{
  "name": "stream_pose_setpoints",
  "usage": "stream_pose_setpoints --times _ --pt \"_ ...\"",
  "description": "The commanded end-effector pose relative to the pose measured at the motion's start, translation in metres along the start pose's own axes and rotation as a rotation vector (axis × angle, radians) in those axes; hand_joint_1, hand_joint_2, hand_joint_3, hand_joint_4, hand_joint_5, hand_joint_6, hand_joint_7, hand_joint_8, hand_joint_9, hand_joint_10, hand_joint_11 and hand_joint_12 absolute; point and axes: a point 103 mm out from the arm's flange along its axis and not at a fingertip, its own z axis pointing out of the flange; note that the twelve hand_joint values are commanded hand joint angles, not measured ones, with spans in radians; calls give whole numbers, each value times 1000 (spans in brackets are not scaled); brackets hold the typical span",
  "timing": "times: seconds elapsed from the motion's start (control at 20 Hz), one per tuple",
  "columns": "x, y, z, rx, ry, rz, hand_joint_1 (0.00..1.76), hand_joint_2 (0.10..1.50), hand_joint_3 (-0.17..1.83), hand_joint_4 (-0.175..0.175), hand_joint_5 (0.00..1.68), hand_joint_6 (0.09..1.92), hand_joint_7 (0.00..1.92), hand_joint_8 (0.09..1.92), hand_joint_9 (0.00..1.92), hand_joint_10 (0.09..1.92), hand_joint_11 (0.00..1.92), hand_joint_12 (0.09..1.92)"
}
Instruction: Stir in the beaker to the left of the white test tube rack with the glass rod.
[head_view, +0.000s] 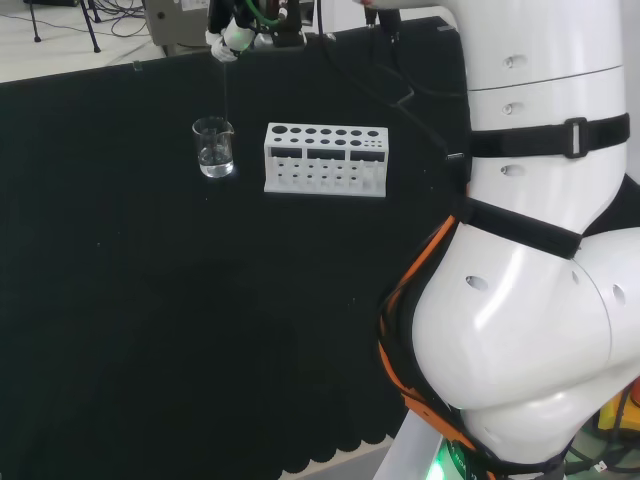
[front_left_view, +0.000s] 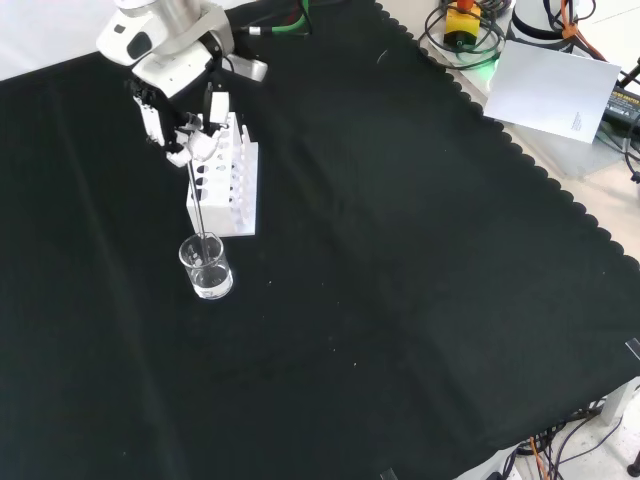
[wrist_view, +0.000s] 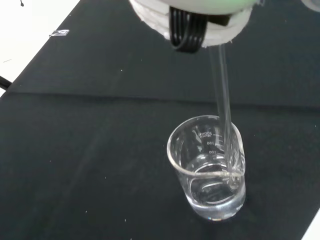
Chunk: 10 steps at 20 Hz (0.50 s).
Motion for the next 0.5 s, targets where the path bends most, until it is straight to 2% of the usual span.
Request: stream_pose_setpoints --times 0.05,0.3,0.5 --pt "20 -15 -11 -32 -12 -31 1315 766 500 -175 1258 326 1242 961 1854 378 1694 605" --pt "39 -19 -16 -45 -27 -57 1315 766 499 -175 1259 325 1242 961 1854 378 1694 605" --pt "43 -21 -17 -40 -38 -61 1315 765 500 -175 1260 324 1242 960 1855 378 1693 605"
